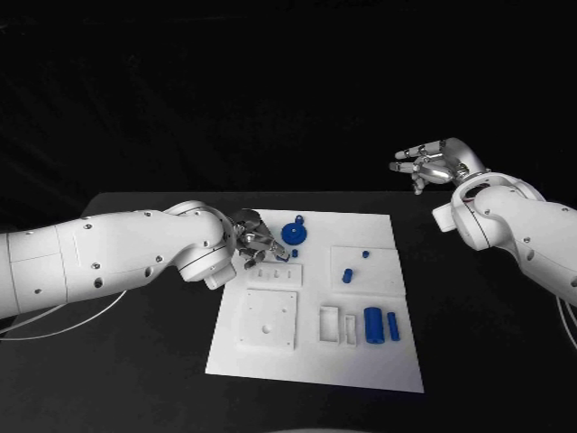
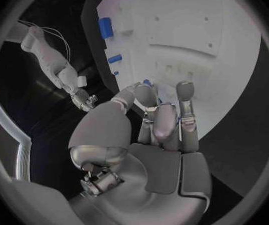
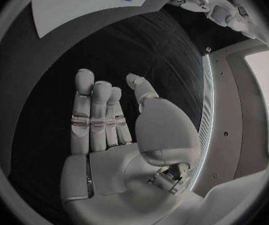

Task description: Assemble the parts on the task board

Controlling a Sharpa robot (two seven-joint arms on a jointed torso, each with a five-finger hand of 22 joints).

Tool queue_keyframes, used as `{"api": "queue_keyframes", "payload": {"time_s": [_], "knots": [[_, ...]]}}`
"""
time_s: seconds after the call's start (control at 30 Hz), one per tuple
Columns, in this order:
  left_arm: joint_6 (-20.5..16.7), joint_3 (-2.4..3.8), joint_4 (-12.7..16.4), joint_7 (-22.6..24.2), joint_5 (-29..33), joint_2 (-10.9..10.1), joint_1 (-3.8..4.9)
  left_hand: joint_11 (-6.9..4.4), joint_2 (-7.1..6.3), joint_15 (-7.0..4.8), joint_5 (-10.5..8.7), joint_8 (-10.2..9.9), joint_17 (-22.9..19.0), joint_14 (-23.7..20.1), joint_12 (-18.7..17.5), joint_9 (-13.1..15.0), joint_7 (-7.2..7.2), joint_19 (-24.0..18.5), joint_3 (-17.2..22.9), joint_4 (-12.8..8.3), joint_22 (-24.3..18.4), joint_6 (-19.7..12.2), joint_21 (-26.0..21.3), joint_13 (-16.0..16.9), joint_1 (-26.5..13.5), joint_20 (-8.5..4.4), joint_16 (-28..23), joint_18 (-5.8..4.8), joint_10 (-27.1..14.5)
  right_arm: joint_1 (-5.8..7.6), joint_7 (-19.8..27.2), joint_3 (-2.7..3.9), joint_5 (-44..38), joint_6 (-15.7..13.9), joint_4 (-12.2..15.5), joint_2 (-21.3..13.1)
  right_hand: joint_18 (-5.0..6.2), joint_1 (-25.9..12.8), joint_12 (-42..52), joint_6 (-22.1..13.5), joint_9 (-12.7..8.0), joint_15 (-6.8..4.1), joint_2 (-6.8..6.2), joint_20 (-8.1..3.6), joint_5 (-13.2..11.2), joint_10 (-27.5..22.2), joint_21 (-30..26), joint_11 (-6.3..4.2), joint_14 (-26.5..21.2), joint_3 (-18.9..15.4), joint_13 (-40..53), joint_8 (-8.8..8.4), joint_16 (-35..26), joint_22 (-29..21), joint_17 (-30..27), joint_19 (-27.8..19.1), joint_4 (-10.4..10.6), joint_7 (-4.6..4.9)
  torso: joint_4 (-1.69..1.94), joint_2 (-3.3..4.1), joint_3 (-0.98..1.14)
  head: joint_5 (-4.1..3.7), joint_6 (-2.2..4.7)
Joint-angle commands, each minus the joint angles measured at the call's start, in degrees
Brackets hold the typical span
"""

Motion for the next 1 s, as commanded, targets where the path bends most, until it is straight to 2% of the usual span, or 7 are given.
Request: {"api": "queue_keyframes", "payload": {"time_s": [0.03, 0.27, 0.53, 1.0], "knots": [[0.03, 0.01, 0.44, -0.68, -2.58, -0.13, -0.24, -0.95, 0.64, 0.03, -0.69, 2.3, 0.01, 0.21, 0.26, 36.83, -6.95, -0.01, 0.36, 0.05, 0.17, 12.71, 0.01, -0.11, -0.32, 0.51, 0.27, 1.09, 1.99, 0.03, 0.7, 0.04, 0.11, 0.56, -0.29, 0.15, 0.95, -0.77, -0.29, -0.22, -0.07, 0.0, -0.06, 0.51, 0.37, -0.31, -0.38, 0.02, 0.07, 0.34, -0.13, 0.13, -0.3, -0.09, -0.07, 1.84, -0.18, 0.38, -0.07, 0.08, -0.06, 0.14, -0.1], [0.61, 0.01, 0.62, -1.06, -3.74, -0.38, -0.96, -0.95, 0.83, 0.04, -1.22, 2.68, 0.06, 0.21, 0.66, 37.35, -7.02, 0.1, 0.12, -0.07, 0.61, 12.68, 0.16, -0.19, -0.64, 0.91, 0.44, 1.37, 1.99, 0.03, 0.67, 0.04, 0.11, 0.72, -0.76, 0.36, 0.95, -0.9, -0.29, -0.18, -0.07, -0.01, -0.15, 0.49, 1.09, -0.31, -0.57, 0.0, 0.08, 0.7, -0.24, 0.13, -0.38, -0.13, -0.07, 1.89, -0.27, 0.37, -0.05, 0.11, -0.03, 0.33, -0.46], [1.14, 0.01, 0.37, -1.24, -4.73, -0.43, -1.99, -0.87, 1.26, 0.16, -2.52, 2.99, -0.06, 0.22, 1.01, 37.54, -7.05, 0.01, -0.47, 0.47, 0.9, 12.75, -0.27, -0.25, -0.54, 1.52, 0.53, 1.84, 1.94, 0.03, 0.65, 0.04, 0.11, 0.84, -1.15, 0.48, 0.94, -1.08, -0.27, -0.19, -0.07, -0.01, -0.25, 0.49, 1.38, -0.31, -0.66, 0.0, 0.09, 0.95, -0.31, 0.13, -0.42, -0.13, -0.05, 1.92, -0.3, 0.38, -0.07, 0.18, -0.13, 0.34, -0.58], [2.52, 0.01, 0.48, -1.54, -6.48, -0.83, -2.3, -0.82, 1.75, 0.22, -5.22, 3.3, -0.17, 0.22, 1.4, 37.67, -7.11, 0.04, -1.4, 1.43, 1.23, 12.93, -0.55, -0.17, -0.33, 2.2, 0.61, 2.38, 1.93, 0.03, 0.59, 0.03, 0.11, 1.02, -1.4, 0.54, 0.93, -1.21, -0.24, -0.18, -0.07, -0.03, -0.33, 0.47, 1.82, -0.34, -0.75, -0.02, 0.11, 1.4, -0.38, 0.13, -0.47, -0.1, 0.0, 1.94, -0.36, 0.37, -0.1, 0.16, -0.1, 0.57, -0.92]]}}
